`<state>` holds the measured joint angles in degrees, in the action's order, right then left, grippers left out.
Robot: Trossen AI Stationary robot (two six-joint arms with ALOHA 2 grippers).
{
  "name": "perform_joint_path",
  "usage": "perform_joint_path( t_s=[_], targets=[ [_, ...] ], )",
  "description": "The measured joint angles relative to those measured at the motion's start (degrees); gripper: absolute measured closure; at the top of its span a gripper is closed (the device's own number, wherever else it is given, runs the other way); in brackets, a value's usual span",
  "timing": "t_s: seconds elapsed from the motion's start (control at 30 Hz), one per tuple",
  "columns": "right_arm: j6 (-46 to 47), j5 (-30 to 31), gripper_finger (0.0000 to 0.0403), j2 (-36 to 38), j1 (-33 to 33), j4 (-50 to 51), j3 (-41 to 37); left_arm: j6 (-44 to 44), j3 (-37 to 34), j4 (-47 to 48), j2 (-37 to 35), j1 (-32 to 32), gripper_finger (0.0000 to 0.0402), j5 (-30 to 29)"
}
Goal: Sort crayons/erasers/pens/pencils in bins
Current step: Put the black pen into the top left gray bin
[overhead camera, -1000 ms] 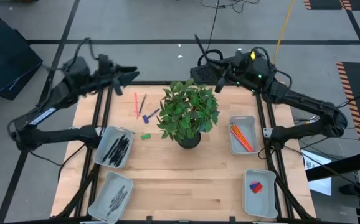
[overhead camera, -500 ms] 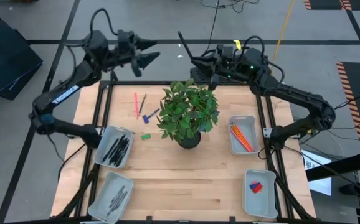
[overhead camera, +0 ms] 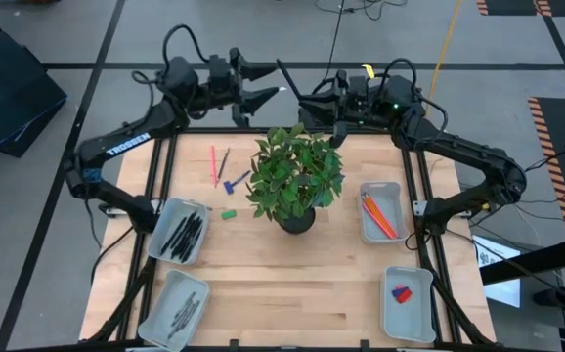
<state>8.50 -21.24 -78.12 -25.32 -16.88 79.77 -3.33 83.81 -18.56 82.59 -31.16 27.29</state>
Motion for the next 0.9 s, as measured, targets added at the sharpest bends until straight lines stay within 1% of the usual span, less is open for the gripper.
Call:
perform_joint_path(
  t_s=[0.23, 0.37, 0.43, 0.57, 0.63, 0.83, 0.87, 0.9],
  targets=[
    [-0.58, 0.03, 0.0372, -0.81, -0.02, 0.55, 0.0, -8.63, -0.02, -9.56, 4.37, 2.17, 0.0144, 0.39],
    [-0.57, 0.25, 0.0372, -0.86, -0.02, 0.85, 0.0, -11.28, -0.02, -11.93, 5.13, 2.89, 0.0148, 0.61],
    [-0.58, 0.27, 0.0372, -0.86, -0.02, 0.85, -0.01, -12.05, -0.02, -12.16, 5.18, 3.47, 0.0159, 0.61],
    [-0.64, 0.46, 0.0372, -0.87, -0.09, 0.93, 0.0, -11.88, -0.02, -12.2, 5.18, 5.15, 0.0208, -0.52],
    [-0.86, 0.89, 0.0372, -1.12, -0.07, 0.84, 0.0, -11.4, -0.02, -12.11, 5.18, 5.78, 0.0241, -2.04],
    [-0.89, 1.21, 0.037, -1.19, 0.0, 0.9, 0.0, -11.79, -0.02, -11.61, 5.2, 5.79, 0.0348, -3.0],
    [-0.87, 1.23, 0.0369, -1.19, 0.0, 0.9, 0.0, -11.69, -0.02, -11.31, 5.2, 5.79, 0.0363, -3.08],
    [-0.81, 1.23, 0.0366, -1.19, 0.0, 0.93, -0.02, -11.57, -0.02, -10.98, 5.18, 5.73, 0.0368, -3.32]
  ],
)
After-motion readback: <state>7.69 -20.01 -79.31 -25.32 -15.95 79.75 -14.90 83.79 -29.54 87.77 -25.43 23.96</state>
